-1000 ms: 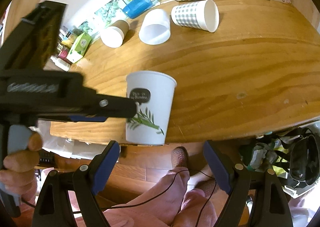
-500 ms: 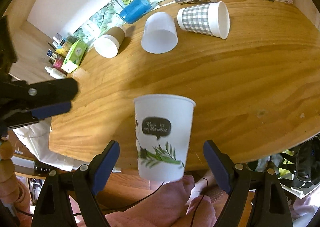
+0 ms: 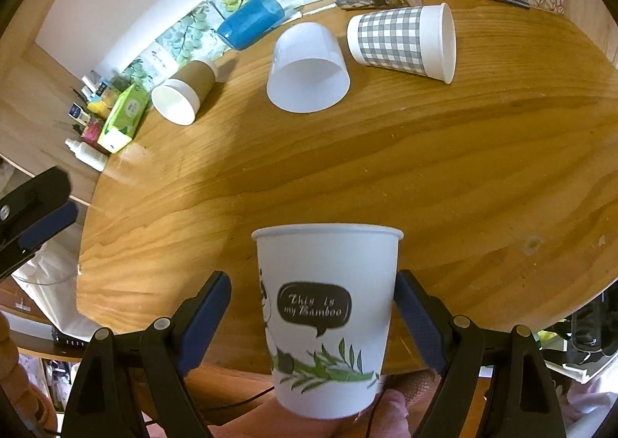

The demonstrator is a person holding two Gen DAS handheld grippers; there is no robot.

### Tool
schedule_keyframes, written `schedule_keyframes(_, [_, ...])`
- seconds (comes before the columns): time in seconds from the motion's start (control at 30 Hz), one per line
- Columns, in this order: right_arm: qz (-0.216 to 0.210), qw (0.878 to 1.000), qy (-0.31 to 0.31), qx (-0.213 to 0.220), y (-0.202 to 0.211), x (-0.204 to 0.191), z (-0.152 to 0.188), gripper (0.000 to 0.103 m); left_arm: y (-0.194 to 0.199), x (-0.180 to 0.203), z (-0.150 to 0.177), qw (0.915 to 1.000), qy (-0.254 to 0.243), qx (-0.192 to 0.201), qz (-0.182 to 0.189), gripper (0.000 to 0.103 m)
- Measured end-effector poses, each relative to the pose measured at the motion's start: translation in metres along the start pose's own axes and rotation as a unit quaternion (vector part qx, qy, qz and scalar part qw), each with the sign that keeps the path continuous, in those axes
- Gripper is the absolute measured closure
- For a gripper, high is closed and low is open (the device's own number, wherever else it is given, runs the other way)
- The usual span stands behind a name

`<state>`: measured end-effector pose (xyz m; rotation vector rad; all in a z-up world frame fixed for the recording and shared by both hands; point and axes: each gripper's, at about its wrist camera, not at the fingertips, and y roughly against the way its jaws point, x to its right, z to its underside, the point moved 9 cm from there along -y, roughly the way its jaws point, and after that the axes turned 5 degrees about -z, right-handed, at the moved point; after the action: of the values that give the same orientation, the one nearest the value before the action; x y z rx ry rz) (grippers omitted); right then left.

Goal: Flip cup upright
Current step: 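Grasp the panda cup with the right gripper while the left gripper releases it, then lower the panda cup upright onto the desk with the right gripper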

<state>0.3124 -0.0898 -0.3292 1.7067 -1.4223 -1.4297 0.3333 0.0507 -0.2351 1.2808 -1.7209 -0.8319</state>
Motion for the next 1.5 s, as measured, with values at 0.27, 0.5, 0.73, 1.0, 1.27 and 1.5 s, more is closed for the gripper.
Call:
schedule_keyframes(0.27, [0.017, 1.000, -0.006, 0.009, -0.008, 0.006, -0.008, 0.017, 0.006, -0.002, 0.006, 0.9999, -0.005, 0.007, 0.012, 0.030])
schedule_keyframes(0.5, [0.033, 0.999, 0.005, 0.019, -0.009, 0.006, -0.013, 0.027, 0.004, 0.004, 0.009, 0.9994, -0.026, -0.002, 0.023, 0.030])
schedule_keyframes(0.73, [0.044, 0.998, 0.015, 0.034, -0.008, 0.001, -0.017, 0.033, 0.010, 0.015, 0.003, 0.9974, -0.050, 0.010, 0.050, 0.030])
schedule_keyframes(1.0, [0.044, 0.995, 0.041, 0.081, 0.008, -0.008, -0.033, 0.033, 0.011, 0.011, -0.009, 0.9967, -0.058, 0.020, 0.054, 0.030])
schedule_keyframes(1.27, [0.063, 0.982, 0.064, 0.166, 0.027, -0.015, -0.054, 0.035, 0.009, 0.005, -0.018, 0.9963, -0.068, 0.020, 0.048, 0.030])
schedule_keyframes(1.5, [0.063, 0.964, 0.079, 0.247, 0.042, -0.020, -0.059, 0.036, 0.008, -0.001, -0.022, 0.9957, -0.080, 0.020, 0.043, 0.030])
